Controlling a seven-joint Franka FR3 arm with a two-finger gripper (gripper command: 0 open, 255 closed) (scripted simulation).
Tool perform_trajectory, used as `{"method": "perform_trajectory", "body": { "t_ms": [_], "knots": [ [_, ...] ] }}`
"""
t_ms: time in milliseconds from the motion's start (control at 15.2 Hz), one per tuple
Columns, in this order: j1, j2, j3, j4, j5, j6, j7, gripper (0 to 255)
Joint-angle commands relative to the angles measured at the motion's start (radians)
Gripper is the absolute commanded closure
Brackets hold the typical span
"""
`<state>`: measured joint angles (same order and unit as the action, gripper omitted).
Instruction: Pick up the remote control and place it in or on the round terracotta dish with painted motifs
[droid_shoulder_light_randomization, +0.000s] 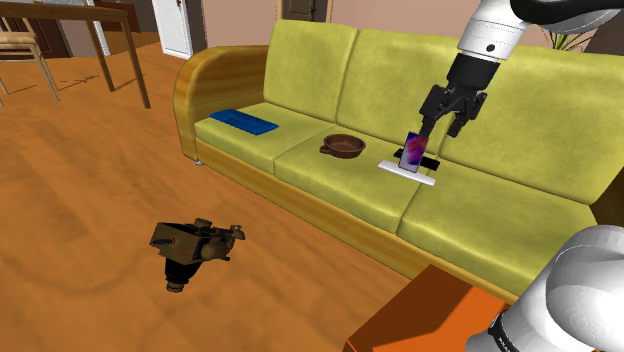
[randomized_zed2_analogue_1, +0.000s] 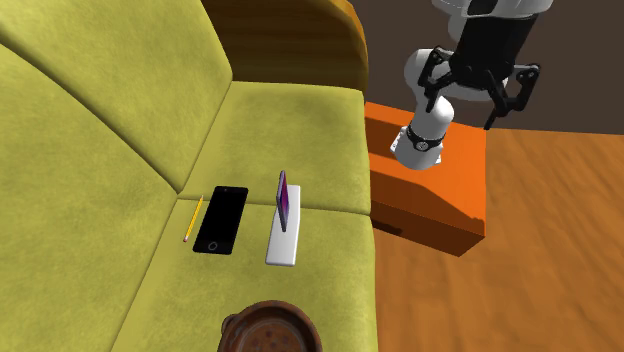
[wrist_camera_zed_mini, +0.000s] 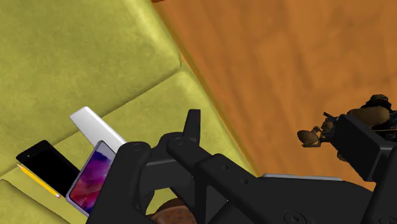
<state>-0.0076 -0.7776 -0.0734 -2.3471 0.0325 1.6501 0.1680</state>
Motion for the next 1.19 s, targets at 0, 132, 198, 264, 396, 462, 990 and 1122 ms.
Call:
{"method": "perform_trajectory", "body": {
  "t_ms": [0,132,198,264,396,462,990,1122],
  "knots": [
    [0.0,0.0,0.0,0.0,0.0,0.0,0.0,0],
    [-0.003,0.015,-0.039,-0.029,-0.028,0.038,-0.066,0],
    [-0.005,0.025,-0.059,-0.041,-0.042,0.058,-0.099,0],
    [-0.007,0.037,-0.079,-0.052,-0.055,0.078,-0.133,0],
    [-0.011,0.066,-0.12,-0.07,-0.081,0.121,-0.199,0],
    [-0.012,0.083,-0.14,-0.076,-0.094,0.142,-0.231,0],
    [-0.005,0.277,-0.307,-0.071,-0.161,0.325,-0.495,0],
    [0.001,0.341,-0.349,-0.055,-0.164,0.371,-0.563,0]
  ]
}}
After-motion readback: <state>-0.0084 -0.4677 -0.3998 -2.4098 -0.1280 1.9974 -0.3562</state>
